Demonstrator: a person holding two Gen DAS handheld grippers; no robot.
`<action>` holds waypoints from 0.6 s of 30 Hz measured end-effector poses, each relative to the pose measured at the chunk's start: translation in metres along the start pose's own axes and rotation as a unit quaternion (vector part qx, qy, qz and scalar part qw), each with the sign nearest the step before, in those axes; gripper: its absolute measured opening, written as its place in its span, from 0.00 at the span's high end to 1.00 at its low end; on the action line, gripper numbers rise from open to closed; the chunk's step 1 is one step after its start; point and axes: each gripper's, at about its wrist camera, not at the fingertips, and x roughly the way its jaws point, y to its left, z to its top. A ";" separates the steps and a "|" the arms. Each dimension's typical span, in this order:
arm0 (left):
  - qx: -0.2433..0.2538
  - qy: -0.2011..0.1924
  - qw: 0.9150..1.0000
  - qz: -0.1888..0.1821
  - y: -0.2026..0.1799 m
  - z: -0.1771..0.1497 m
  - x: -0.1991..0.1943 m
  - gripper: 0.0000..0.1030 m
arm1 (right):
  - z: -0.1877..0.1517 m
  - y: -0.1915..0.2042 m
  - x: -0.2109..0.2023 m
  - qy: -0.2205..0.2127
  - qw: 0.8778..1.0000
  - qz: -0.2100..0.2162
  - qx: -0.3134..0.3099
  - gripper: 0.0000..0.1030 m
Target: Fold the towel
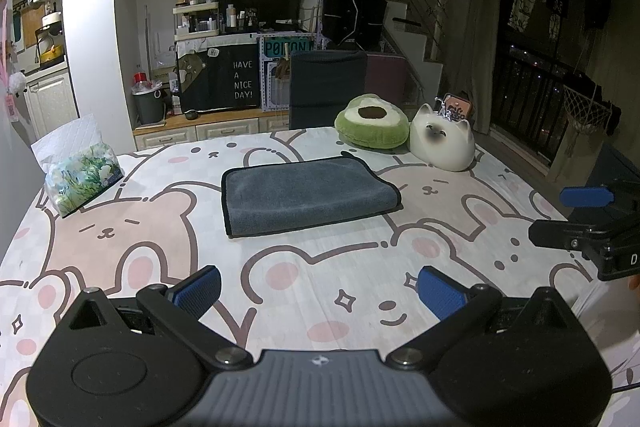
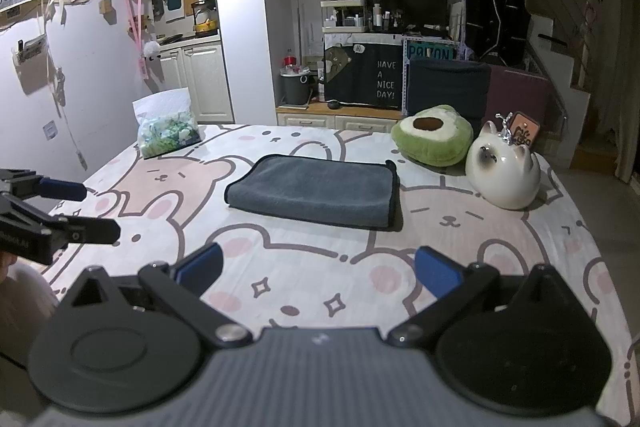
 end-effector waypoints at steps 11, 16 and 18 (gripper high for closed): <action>-0.002 0.000 1.000 0.000 -0.001 -0.001 0.001 0.00 | -0.001 0.001 0.001 0.000 1.000 0.002 0.002 0.00; -0.001 0.000 1.000 0.000 -0.001 0.000 0.001 0.00 | -0.001 0.001 0.001 0.001 1.000 0.002 0.001 0.00; -0.001 0.001 1.000 0.001 -0.001 0.000 0.001 0.00 | -0.001 0.000 0.001 0.001 1.000 0.002 0.001 0.00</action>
